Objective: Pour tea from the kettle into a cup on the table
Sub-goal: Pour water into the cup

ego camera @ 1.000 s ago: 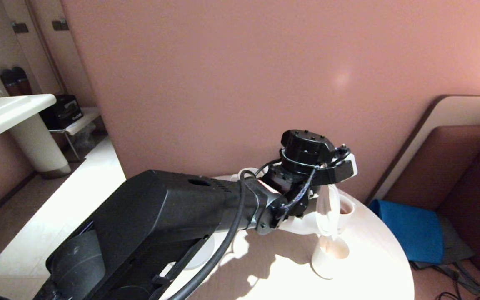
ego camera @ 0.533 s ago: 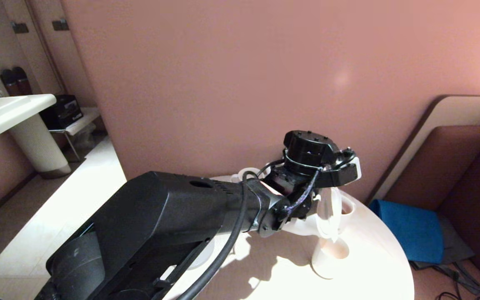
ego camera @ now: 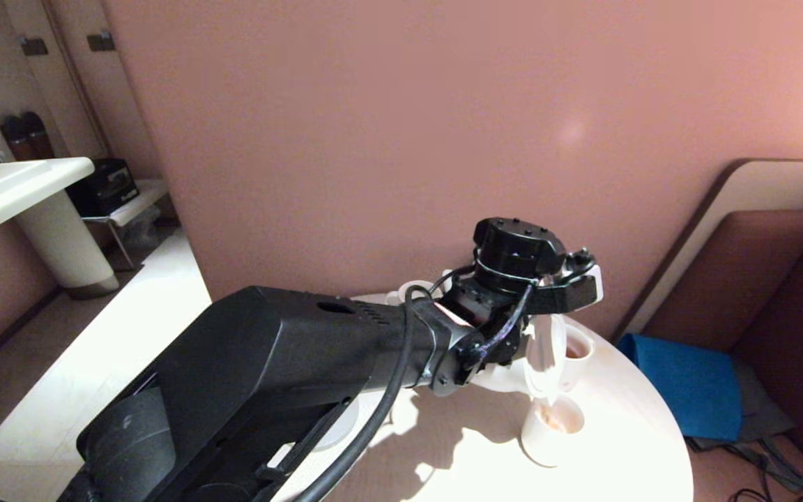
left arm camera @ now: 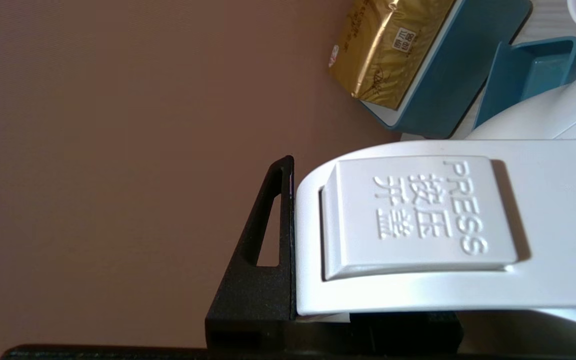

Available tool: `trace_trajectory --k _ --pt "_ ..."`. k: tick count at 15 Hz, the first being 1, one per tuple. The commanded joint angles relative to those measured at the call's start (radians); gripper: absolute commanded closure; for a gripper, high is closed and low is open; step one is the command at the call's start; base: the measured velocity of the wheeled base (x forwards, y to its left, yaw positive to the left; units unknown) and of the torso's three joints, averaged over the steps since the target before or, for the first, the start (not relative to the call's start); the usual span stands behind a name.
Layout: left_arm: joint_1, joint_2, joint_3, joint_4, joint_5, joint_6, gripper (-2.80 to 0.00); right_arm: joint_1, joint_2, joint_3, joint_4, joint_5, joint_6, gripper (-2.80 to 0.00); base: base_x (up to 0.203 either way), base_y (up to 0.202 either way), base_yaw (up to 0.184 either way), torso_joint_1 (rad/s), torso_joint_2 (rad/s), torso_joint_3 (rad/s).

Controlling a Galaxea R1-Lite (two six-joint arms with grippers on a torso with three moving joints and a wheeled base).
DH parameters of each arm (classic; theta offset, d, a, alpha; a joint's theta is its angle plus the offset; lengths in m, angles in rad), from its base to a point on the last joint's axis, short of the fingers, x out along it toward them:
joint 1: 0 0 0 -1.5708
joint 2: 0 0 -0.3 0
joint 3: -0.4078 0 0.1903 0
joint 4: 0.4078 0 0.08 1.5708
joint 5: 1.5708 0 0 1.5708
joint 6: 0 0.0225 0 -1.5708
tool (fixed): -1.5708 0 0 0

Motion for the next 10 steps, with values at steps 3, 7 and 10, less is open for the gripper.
trace_trajectory --k 3,7,10 --pt "0.000 0.003 -0.004 -0.002 0.003 0.005 0.00 0.000 0.001 0.000 -0.001 0.001 0.000 -2.80 0.000 0.000 0.000 0.000 0.00 0.000" --pt "-0.001 0.003 -0.004 -0.002 0.003 0.005 0.00 0.000 0.001 0.000 -0.001 -0.001 0.000 -2.80 0.000 0.000 0.000 0.000 0.00 0.000" --pt "-0.001 0.001 -0.004 -0.002 0.004 0.007 0.00 0.000 0.001 0.000 -0.001 -0.001 0.000 -2.80 0.000 0.000 0.000 0.000 0.00 0.000"
